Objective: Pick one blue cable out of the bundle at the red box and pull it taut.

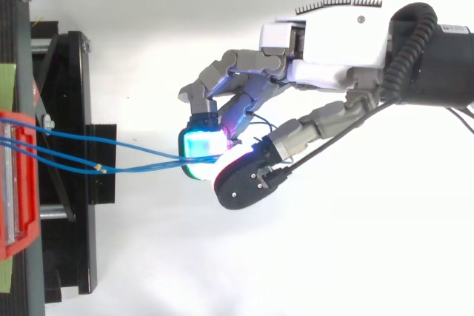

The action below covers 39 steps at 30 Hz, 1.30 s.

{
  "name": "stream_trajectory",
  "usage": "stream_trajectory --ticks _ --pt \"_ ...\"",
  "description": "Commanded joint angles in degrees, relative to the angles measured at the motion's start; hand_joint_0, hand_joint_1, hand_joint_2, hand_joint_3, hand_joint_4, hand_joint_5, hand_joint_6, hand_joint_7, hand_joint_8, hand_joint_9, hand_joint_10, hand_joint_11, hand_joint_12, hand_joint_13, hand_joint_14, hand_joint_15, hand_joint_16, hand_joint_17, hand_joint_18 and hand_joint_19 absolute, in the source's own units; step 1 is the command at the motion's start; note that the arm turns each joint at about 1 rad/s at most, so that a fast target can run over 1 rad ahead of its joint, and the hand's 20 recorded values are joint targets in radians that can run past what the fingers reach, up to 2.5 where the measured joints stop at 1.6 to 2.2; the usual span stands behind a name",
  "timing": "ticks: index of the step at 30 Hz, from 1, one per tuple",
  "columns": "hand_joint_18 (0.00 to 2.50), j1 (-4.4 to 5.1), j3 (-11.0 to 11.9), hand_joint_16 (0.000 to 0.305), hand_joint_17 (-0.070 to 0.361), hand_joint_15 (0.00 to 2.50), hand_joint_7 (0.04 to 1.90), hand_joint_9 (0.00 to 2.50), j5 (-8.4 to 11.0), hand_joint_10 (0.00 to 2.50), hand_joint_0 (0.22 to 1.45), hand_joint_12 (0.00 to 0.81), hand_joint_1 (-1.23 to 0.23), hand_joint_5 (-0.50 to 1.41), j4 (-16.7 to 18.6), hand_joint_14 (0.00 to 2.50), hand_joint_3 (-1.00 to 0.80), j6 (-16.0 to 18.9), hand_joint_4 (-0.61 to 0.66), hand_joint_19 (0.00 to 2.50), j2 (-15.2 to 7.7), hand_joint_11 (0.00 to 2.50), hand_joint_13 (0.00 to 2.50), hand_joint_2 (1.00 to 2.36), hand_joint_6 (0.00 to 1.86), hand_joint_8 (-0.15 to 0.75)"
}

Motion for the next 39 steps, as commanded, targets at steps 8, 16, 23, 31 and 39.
stream_trajectory --ticks 8,16,23,31,39 --pt "0.53 0.01 -0.01 0.052 0.117 0.11 0.99 0.89 0.08 0.01 0.68 0.355 -0.89 -0.17 -0.03 0.0 -0.27 0.0 0.05 0.2 -0.04 0.98 0.4 1.02 0.91 0.373" --pt "0.53 0.01 -0.01 0.052 0.118 0.09 1.06 0.86 0.08 0.01 0.74 0.35 -1.02 -0.17 -0.03 0.0 -0.27 0.0 0.08 0.17 0.05 0.94 0.39 1.02 0.89 0.336" --pt "0.53 0.1 -0.01 0.055 0.124 0.1 0.98 0.85 0.17 0.01 0.54 0.361 -0.94 -0.18 0.14 0.0 -0.5 0.0 0.11 0.22 -0.04 0.92 0.38 1.0 0.87 0.351" --pt "0.51 0.1 0.08 0.052 0.118 0.12 1.04 0.9 0.17 0.01 0.59 0.355 -0.77 -0.15 0.14 0.01 -0.46 0.0 0.12 0.25 0.05 0.88 0.4 1.0 0.86 0.367" --pt "0.58 0.1 0.08 0.055 0.123 0.16 1.13 1.01 0.08 0.01 0.61 0.369 -0.81 -0.14 -0.03 0.01 -0.1 0.0 0.07 0.26 -0.04 1.01 0.49 1.02 0.9 0.399"
